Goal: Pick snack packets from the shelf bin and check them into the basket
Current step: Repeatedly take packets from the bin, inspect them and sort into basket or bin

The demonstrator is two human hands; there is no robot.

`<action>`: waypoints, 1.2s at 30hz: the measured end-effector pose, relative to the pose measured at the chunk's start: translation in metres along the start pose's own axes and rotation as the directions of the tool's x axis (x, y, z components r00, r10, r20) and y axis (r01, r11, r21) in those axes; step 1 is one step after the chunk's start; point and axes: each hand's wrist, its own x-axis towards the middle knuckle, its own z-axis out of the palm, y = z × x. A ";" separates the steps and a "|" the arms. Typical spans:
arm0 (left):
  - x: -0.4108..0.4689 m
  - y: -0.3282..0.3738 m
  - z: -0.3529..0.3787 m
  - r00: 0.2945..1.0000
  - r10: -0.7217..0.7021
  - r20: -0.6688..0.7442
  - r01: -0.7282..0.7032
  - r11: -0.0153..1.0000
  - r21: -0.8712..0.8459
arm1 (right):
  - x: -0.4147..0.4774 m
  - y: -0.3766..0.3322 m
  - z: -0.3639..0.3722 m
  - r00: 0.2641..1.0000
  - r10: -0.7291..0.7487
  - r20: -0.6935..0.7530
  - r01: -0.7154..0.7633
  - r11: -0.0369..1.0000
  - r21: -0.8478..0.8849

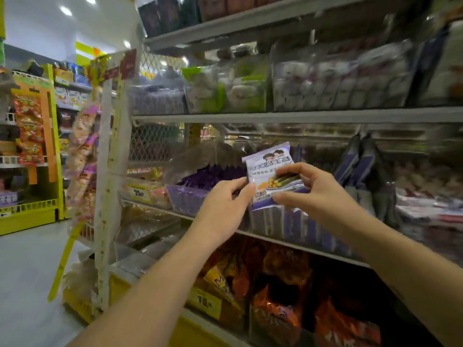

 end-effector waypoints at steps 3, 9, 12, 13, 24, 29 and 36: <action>0.028 -0.015 0.006 1.000 -0.019 -0.010 0.021 0.939 0.344 | 0.033 0.007 -0.026 0.994 -0.003 -0.107 -0.027 0.961 -0.275; 0.053 -0.043 0.013 0.983 -0.018 0.183 -0.070 0.884 0.462 | 0.096 0.025 -0.034 0.993 -0.012 -0.118 -0.064 0.787 -0.614; 0.061 -0.054 0.013 0.979 0.023 0.205 -0.117 0.879 0.461 | 0.121 0.032 -0.022 0.992 -0.032 -0.124 -0.066 0.704 -0.707; 0.063 -0.057 0.012 0.977 0.039 0.212 -0.135 0.878 0.460 | 0.128 0.034 -0.018 0.991 -0.037 -0.129 -0.071 0.673 -0.736; 0.065 -0.076 0.010 0.955 0.190 0.229 -0.265 0.894 0.360 | 0.179 0.054 0.003 0.987 -0.076 -0.142 -0.086 0.493 -0.866; 0.065 -0.082 0.014 0.954 0.226 0.199 -0.282 0.900 0.332 | 0.184 0.072 -0.007 0.971 -0.211 -0.113 -0.024 0.384 -0.923; 0.062 -0.072 0.012 0.959 0.189 0.211 -0.254 0.904 0.343 | 0.181 0.086 -0.014 1.000 -0.022 -0.007 -0.003 0.205 -0.979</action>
